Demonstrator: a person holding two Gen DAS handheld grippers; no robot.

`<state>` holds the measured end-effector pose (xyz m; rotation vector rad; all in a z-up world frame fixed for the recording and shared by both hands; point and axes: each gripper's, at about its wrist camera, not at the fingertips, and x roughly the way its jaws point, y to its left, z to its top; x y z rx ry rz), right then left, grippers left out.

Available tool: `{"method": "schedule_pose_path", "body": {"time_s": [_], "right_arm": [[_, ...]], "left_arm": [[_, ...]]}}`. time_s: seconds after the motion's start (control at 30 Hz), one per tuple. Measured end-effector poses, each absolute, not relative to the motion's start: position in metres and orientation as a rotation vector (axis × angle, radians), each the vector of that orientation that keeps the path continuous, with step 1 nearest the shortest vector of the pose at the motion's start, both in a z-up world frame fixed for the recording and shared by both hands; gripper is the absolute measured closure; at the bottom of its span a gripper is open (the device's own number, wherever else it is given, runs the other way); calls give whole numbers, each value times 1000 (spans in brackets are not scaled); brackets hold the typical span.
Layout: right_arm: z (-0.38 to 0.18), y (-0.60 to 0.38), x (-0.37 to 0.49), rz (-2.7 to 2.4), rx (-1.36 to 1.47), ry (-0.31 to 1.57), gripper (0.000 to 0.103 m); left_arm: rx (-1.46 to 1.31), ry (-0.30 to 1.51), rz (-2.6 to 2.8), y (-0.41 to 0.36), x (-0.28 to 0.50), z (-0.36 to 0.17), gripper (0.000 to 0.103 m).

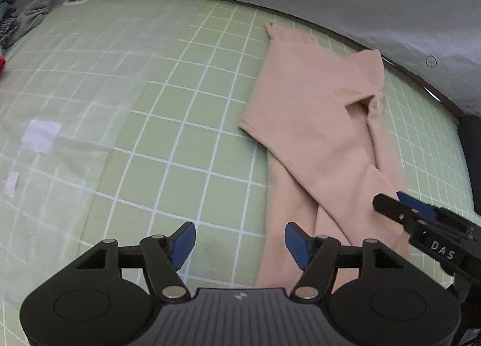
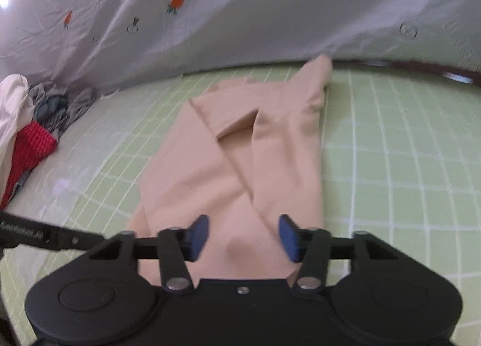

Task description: Fold clothes

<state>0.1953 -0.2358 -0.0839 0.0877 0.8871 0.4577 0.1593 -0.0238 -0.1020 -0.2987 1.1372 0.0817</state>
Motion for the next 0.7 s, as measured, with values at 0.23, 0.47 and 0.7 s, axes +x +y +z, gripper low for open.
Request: {"method": "schedule_pose_path", "body": {"time_s": [0.23, 0.47, 0.7], "right_arm": [[-83, -243, 187, 437, 121, 933, 100], [-66, -266, 161, 456, 361, 890, 101], [-70, -289, 124, 437, 635, 908, 101]], "left_arm": [[-291, 1121, 39, -29, 158, -98, 36], [-294, 1100, 2, -35, 128, -87, 36], [-304, 1112, -22, -42, 89, -84, 35]]}}
